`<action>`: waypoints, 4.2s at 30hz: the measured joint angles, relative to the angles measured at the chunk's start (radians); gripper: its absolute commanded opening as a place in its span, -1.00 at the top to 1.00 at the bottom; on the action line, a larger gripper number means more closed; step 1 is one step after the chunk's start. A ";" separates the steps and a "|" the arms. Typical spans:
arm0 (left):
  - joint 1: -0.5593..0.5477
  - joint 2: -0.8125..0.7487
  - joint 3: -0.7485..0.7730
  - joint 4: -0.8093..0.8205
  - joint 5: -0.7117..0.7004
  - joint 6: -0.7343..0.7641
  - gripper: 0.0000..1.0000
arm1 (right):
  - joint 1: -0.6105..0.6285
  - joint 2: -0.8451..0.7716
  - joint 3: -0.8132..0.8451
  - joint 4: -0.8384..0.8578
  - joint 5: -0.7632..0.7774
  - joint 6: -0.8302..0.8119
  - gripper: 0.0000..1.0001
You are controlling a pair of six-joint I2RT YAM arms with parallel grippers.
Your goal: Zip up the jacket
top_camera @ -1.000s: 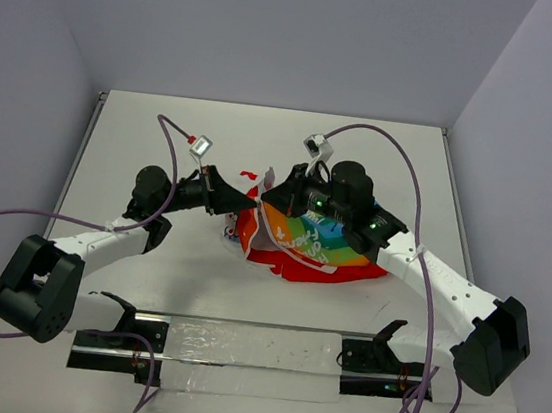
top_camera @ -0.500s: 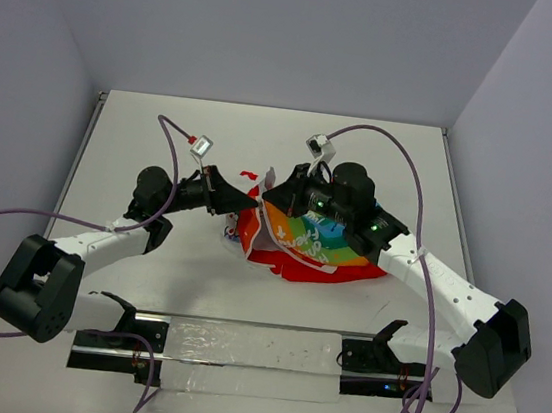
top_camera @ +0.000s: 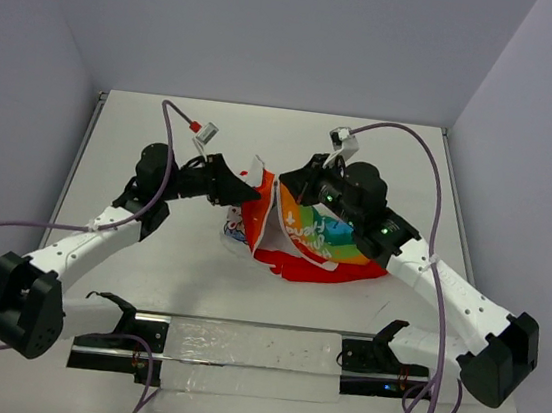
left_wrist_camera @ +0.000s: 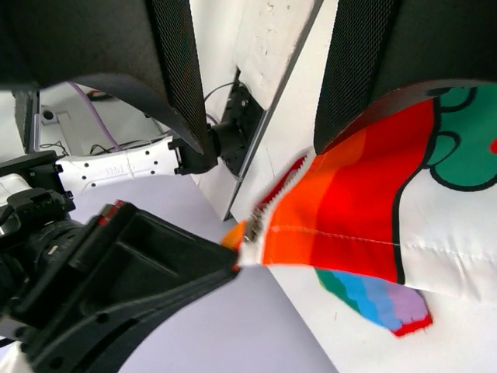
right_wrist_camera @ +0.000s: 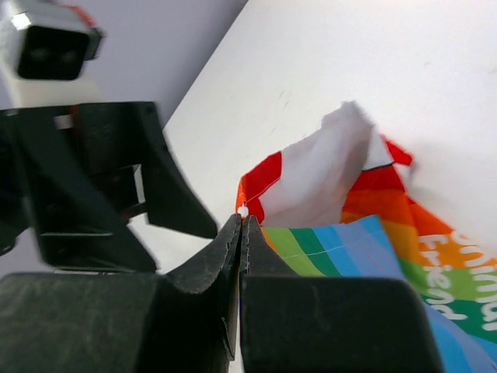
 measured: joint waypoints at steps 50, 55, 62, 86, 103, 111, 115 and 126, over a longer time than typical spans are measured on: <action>-0.224 0.219 -0.069 0.700 -0.284 -0.420 -0.16 | 0.026 -0.096 0.048 -0.105 0.136 -0.018 1.00; -0.224 0.235 -0.063 0.695 -0.284 -0.417 -0.16 | 0.025 -0.105 0.048 -0.105 0.125 -0.016 1.00; -0.224 0.229 -0.063 0.642 -0.288 -0.379 -0.25 | 0.011 -0.115 0.048 -0.105 0.088 0.000 1.00; -0.216 0.184 -0.030 0.542 -0.331 -0.317 -0.41 | -0.005 -0.116 0.048 -0.103 0.020 0.042 1.00; -0.204 0.069 0.061 0.334 -0.435 -0.196 -0.35 | -0.017 -0.114 0.087 -0.109 0.010 0.068 1.00; -0.199 0.068 0.045 0.365 -0.402 -0.201 -0.25 | -0.029 -0.108 0.088 -0.115 0.010 0.071 1.00; -0.196 0.068 0.039 0.367 -0.376 -0.201 -0.22 | -0.031 -0.096 0.092 -0.119 0.009 0.071 1.00; -0.196 0.041 0.000 0.368 -0.342 -0.201 -0.27 | -0.049 -0.081 0.094 -0.120 0.009 0.072 1.00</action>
